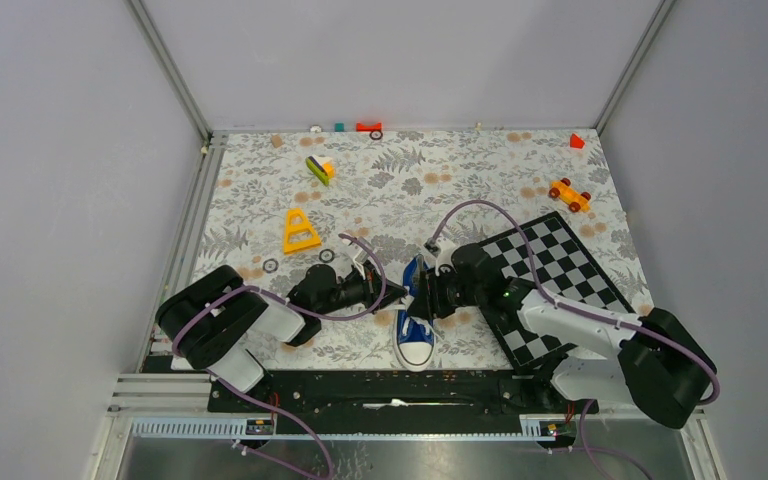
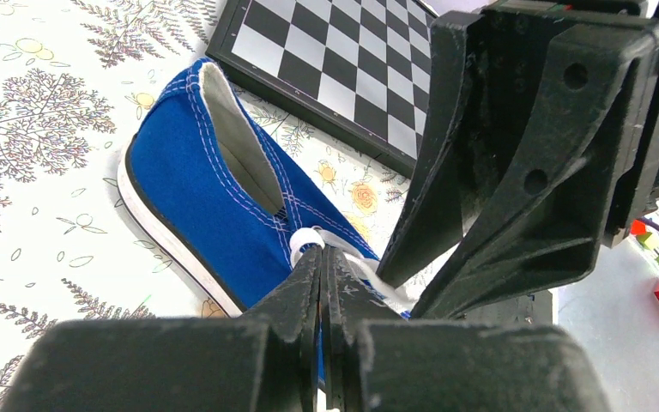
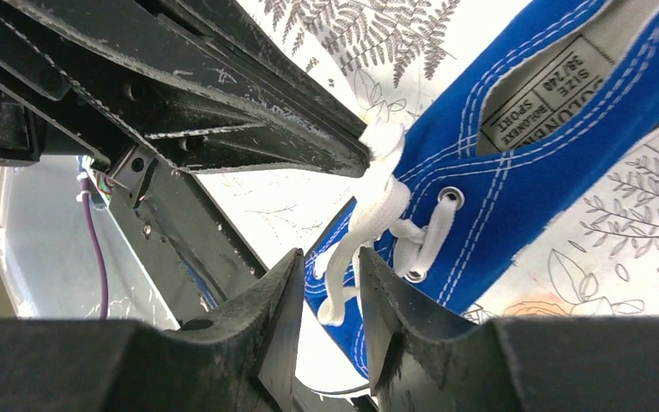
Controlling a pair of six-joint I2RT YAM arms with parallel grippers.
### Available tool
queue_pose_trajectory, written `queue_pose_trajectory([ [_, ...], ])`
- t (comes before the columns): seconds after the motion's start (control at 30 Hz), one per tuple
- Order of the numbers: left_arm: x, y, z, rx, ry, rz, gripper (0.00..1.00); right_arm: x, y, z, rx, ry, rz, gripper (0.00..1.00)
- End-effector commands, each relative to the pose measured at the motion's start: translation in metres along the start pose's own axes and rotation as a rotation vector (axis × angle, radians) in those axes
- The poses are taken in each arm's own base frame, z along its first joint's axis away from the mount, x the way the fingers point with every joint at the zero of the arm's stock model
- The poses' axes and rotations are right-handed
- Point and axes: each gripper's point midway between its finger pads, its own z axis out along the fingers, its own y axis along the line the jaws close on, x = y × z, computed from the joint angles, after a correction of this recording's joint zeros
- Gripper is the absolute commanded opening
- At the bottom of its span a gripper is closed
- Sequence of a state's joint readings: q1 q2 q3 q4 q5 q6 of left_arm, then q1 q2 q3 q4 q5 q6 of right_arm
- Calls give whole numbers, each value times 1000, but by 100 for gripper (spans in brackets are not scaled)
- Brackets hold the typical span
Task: Tie the shoes
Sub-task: Cross the shoelace with the shoelace.
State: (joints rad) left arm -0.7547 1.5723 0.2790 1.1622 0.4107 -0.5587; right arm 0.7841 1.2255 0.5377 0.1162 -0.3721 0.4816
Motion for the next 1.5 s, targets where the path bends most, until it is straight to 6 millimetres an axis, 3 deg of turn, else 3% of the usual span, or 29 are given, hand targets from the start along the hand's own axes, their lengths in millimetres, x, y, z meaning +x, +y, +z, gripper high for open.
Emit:
queue_pose_trajectory([
  [0.0,-13,-5,-1,24,-59,24,0,-22,0,-9,51,-88,-50,37],
  [0.53,-13,-7,-2,30,-59,28,0,-37,-35,-30,242,-262,-1,36],
  [0.73,-15,-7,-2,34,-62,32,0,-33,-42,-20,202,-203,80,28],
  [1.0,-18,-7,-3,27,-67,41,0,-24,-27,-7,84,-111,70,23],
  [1.47,-18,-6,0,31,-63,35,0,-18,-9,-10,1,-55,-9,20],
])
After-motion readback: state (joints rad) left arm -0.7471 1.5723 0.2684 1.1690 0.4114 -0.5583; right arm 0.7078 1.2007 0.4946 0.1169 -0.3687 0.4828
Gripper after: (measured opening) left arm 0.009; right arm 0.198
